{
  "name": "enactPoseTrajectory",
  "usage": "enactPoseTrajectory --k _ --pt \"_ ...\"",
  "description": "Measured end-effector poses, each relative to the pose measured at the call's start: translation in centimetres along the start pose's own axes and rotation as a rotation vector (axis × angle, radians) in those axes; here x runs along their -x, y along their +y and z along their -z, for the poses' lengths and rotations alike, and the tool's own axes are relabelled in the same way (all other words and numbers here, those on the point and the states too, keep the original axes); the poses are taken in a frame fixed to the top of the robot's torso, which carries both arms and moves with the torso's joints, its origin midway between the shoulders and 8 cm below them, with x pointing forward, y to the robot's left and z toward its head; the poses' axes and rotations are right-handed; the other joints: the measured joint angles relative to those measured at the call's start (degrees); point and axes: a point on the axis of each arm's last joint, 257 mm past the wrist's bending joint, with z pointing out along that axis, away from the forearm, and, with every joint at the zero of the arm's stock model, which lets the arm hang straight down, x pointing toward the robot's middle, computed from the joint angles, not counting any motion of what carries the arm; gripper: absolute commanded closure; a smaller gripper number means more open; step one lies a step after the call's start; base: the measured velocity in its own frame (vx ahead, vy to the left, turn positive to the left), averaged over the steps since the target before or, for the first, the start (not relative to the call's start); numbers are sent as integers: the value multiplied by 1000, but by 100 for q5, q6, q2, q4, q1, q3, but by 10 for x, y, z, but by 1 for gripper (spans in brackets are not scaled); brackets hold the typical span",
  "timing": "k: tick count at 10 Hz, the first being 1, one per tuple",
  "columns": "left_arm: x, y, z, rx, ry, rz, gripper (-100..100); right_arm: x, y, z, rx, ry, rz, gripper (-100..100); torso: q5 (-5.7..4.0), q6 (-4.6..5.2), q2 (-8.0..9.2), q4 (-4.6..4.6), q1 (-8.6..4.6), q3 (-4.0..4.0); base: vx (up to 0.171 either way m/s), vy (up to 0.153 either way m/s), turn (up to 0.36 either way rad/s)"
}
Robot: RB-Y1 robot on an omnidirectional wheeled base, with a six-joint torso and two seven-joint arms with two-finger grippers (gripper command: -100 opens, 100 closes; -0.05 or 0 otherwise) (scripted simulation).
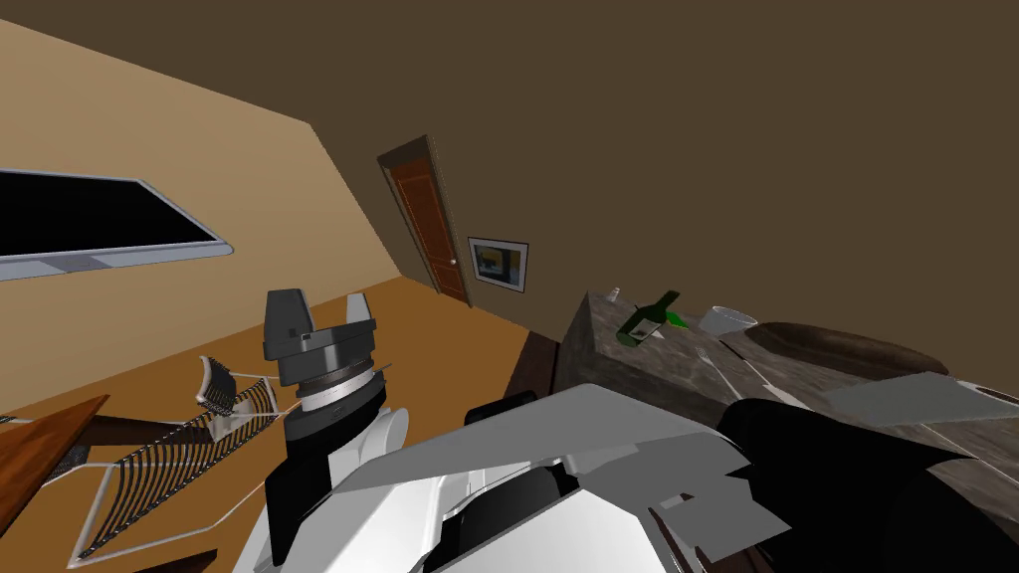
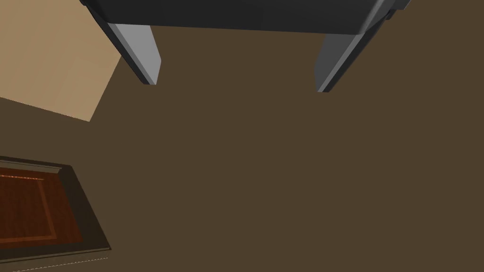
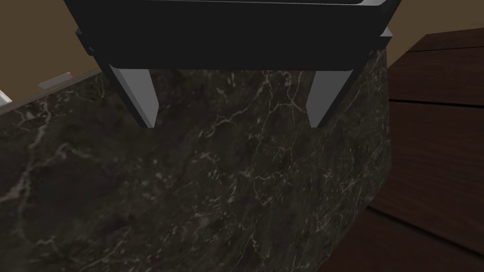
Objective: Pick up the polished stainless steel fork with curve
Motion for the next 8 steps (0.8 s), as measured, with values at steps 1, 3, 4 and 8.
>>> enactPoseTrajectory --k 1,3,4,8 --pt "0 0 0 0 0 0 0 4 -11 6 -24 -1 10 -100 -3 13 4 1 -3 2 34 -54 198" --pt "0 0 0 0 0 0 0 28 -34 21 -87 5 58 -100 -6 3 4 1 -24 2 30 -77 312" --pt "0 0 0 0 0 0 0 32 -43 28 -109 6 68 -100 -7 11 7 2 -18 4 30 -70 260" --pt "0 0 0 0 0 0 0 57 -64 53 -188 14 119 -100 -6 14 11 3 -14 7 15 -71 215"
